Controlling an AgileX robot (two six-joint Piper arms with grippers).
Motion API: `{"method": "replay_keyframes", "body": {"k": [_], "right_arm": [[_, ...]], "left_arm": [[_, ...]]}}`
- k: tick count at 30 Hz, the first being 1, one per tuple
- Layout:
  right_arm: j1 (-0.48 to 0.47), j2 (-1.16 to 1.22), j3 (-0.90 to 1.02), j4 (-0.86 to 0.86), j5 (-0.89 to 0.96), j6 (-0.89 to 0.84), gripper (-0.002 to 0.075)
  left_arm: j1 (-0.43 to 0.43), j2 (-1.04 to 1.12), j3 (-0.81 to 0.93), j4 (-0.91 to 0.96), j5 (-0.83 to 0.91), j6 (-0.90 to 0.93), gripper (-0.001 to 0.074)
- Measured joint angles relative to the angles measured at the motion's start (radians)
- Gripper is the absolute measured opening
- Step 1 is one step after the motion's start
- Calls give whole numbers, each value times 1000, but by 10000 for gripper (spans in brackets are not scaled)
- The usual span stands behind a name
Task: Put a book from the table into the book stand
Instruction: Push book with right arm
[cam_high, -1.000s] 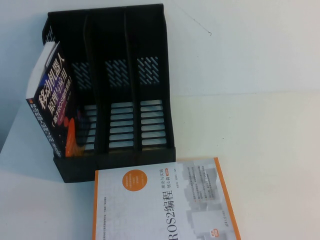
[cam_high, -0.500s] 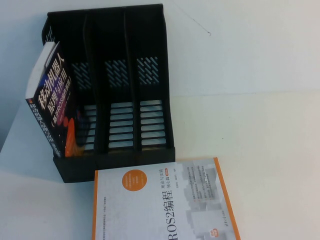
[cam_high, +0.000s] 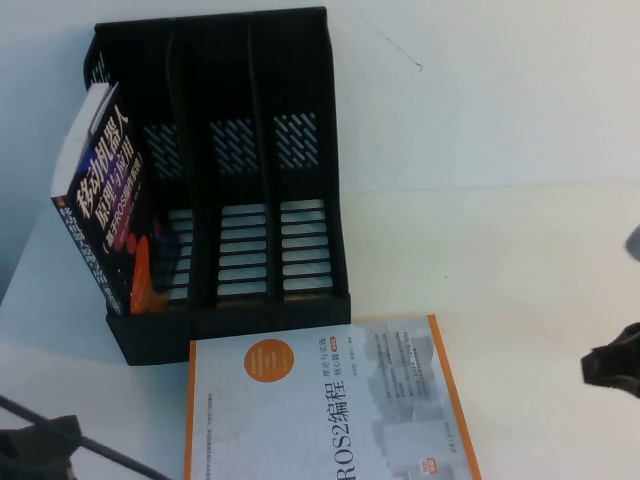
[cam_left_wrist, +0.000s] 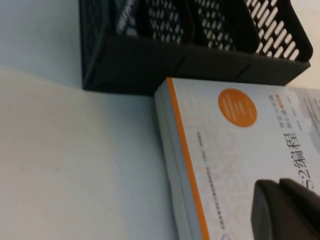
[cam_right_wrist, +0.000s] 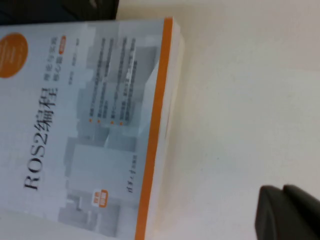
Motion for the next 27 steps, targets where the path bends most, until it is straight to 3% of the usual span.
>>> {"method": "replay_keyframes", "body": {"k": [4,13,27], "right_arm": [[86,179,0,41,-91,-28,8],[243,383,-53,97,-171,-80,8],[372,488,-187,111,-197,-86,8]], "left_arm": [[0,162,-2,-127,13,57,-3],[0,491,-4,-205,13,107,-3],[0,545,-10,-428,-45,267,-3]]}}
